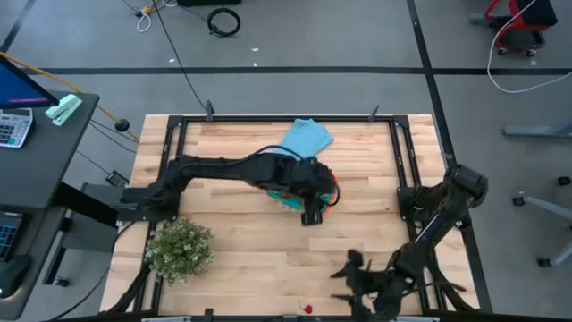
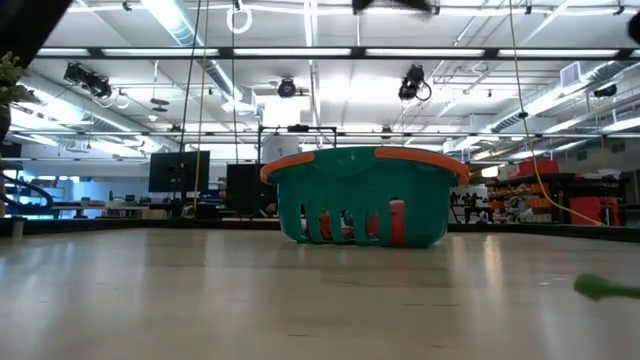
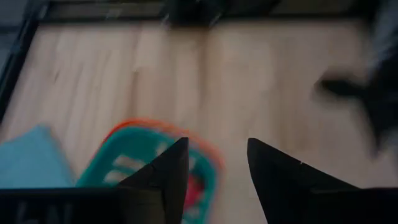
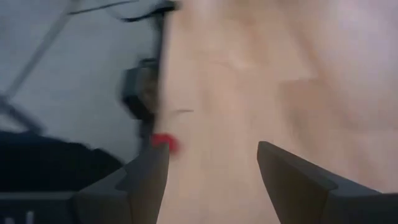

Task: Pick and placing Produce into tupperware
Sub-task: Put the red cherry into the bin

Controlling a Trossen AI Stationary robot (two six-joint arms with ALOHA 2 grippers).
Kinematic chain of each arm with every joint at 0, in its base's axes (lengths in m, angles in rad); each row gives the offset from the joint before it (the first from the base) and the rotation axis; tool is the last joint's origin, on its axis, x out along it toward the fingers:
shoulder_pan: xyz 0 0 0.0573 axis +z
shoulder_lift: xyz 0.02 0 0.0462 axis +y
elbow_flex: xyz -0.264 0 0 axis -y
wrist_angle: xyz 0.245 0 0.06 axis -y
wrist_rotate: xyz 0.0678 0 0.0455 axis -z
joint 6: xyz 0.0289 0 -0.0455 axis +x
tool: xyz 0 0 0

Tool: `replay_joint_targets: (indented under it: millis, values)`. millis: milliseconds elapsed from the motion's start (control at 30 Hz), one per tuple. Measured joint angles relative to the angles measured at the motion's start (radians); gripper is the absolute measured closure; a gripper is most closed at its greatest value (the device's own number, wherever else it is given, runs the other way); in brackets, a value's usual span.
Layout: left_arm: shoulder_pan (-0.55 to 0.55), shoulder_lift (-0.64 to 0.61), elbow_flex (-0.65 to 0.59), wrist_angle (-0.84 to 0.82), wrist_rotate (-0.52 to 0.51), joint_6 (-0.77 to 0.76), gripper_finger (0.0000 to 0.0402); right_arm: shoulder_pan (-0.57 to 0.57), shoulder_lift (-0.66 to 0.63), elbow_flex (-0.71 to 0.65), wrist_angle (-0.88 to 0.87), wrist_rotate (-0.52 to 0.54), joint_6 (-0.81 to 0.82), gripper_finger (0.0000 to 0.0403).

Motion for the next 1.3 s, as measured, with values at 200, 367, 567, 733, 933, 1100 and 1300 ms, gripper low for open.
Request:
replay_joint_targets:
  millis: [200, 367, 567, 733, 933, 1100, 1300]
  values:
    - [-0.112, -0.085, 0.001, -0.062, 0.014, -0.037, 0.0246, -0.064, 0.182, 0.032, 0.356, -0.143, -0.261, 0.0149]
    - [-0.198, -0.104, 0.001, -0.067, 0.007, -0.037, 0.0256, -0.103, 0.293, 0.159, 0.328, -0.189, -0.352, 0.0149]
    - [-0.254, -0.102, 0.0, -0.083, 0.004, -0.037, 0.0268, -0.107, 0.42, 0.342, 0.167, -0.216, -0.425, 0.0149]
    - [-0.271, -0.101, 0.0, -0.087, 0.002, -0.064, 0.0274, -0.111, 0.474, 0.421, 0.034, -0.198, -0.359, 0.0149]
    - [-0.273, -0.101, 0.0, -0.098, 0.001, -0.066, 0.028, -0.11, 0.486, 0.404, -0.005, -0.178, -0.245, 0.0149]
    - [-0.272, -0.101, 0.0, -0.101, 0.001, -0.067, 0.0279, -0.109, 0.481, 0.397, -0.06, -0.146, -0.198, 0.0161]
    - [-0.27, -0.101, 0.0, -0.105, 0.001, -0.067, 0.0286, -0.126, 0.458, 0.394, -0.115, -0.147, -0.189, 0.0245]
